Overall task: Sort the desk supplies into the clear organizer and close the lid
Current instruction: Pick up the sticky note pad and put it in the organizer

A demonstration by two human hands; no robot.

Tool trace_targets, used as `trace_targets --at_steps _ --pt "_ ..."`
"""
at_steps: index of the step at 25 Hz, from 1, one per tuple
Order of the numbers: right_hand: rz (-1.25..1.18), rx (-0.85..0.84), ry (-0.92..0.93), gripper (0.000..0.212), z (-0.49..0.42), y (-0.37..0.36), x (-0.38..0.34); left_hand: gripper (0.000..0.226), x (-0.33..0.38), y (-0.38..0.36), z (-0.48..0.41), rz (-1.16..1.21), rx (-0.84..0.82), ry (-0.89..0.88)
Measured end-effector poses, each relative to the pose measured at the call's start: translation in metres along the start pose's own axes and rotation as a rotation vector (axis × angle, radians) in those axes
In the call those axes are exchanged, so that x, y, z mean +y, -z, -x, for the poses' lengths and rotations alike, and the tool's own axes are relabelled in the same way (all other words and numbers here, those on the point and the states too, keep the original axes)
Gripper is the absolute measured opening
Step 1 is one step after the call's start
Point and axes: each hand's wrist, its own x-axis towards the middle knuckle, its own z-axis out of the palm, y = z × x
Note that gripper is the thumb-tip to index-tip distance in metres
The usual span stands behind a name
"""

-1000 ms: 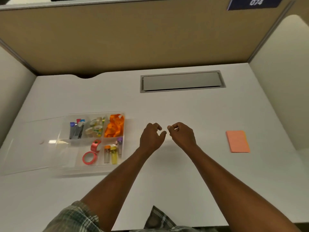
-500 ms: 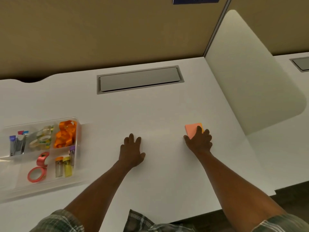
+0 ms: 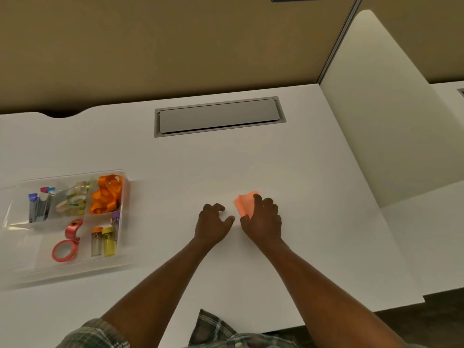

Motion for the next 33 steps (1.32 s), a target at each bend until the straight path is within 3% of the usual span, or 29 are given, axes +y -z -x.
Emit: trace_targets --at_steps 4,9,13,15,17,19,22,24,26,28,30,33 --pt "-0.247 0.088 -0.024 0.028 -0.004 0.003 -0.005 0.039 0.006 0.006 0.005 0.193 -0.036 0.144" --pt "-0.552 0.246 -0.098 0.010 -0.012 0.026 0.003 0.032 0.007 0.010 0.003 0.442 -0.075 0.243" --pt "-0.711 0.213 -0.092 0.012 -0.011 0.037 -0.002 0.048 0.026 0.016 -0.001 0.710 -0.157 0.301" --pt "-0.684 0.177 0.008 0.011 -0.003 0.039 -0.007 0.057 0.033 0.020 -0.004 0.855 -0.229 0.305" --pt "-0.663 0.045 0.170 0.012 0.004 0.038 -0.011 0.050 0.036 0.021 -0.005 0.971 -0.251 0.293" --pt "-0.690 -0.106 0.231 0.023 0.008 0.034 -0.014 0.031 0.035 0.022 -0.006 0.930 -0.179 0.282" --pt "-0.691 0.016 0.053 0.031 -0.002 0.024 -0.013 0.025 0.024 0.027 -0.006 0.873 -0.038 0.353" --pt "-0.374 0.046 -0.082 0.048 -0.012 0.019 -0.007 0.029 0.014 0.031 -0.007 0.891 0.004 0.392" --pt "-0.055 -0.066 -0.156 0.069 -0.016 0.015 -0.005 0.029 0.005 0.033 -0.005 0.889 0.010 0.409" --pt "0.067 -0.105 -0.168 0.074 -0.018 0.007 -0.009 0.029 -0.002 0.032 -0.003 0.873 0.010 0.410" --pt "0.001 -0.117 -0.192 0.072 -0.021 0.000 -0.013 0.029 -0.007 0.030 -0.002 0.858 0.007 0.406" --pt "-0.290 -0.157 -0.261 0.055 -0.026 -0.003 -0.009 0.031 -0.011 0.029 0.000 0.850 0.002 0.407"
